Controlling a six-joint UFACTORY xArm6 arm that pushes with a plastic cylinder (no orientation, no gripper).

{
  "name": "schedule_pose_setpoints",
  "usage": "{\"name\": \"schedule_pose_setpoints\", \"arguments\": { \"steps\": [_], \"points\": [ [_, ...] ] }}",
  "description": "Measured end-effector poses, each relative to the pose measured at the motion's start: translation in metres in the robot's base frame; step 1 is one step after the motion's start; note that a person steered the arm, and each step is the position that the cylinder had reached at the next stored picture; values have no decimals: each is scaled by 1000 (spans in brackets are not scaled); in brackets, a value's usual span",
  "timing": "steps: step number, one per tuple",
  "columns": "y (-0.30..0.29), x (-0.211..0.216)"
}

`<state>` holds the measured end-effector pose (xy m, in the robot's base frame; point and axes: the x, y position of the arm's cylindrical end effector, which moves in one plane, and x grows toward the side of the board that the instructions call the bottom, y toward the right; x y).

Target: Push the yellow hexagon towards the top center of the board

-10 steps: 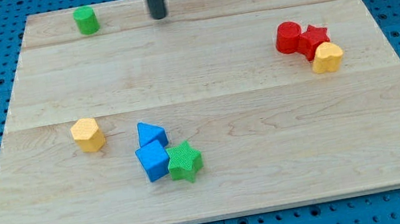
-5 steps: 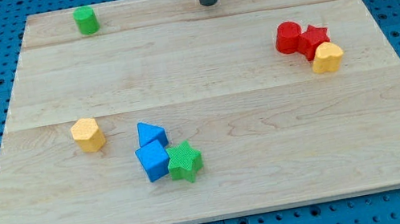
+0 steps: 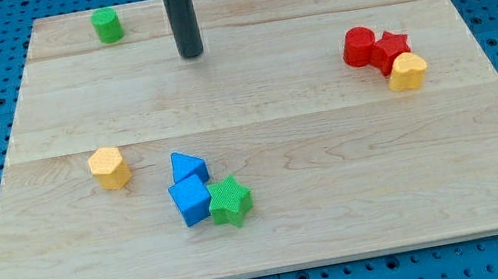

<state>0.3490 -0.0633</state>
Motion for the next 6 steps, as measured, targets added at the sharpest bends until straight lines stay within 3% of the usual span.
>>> {"name": "schedule_pose_setpoints", "arguments": {
  "steps": [1, 2, 3, 4, 5, 6],
  "points": [
    [-86, 28],
    [-145, 127],
    [-97, 167],
    [-60, 116],
    [-66, 69],
    [-86, 104]
  ]
}}
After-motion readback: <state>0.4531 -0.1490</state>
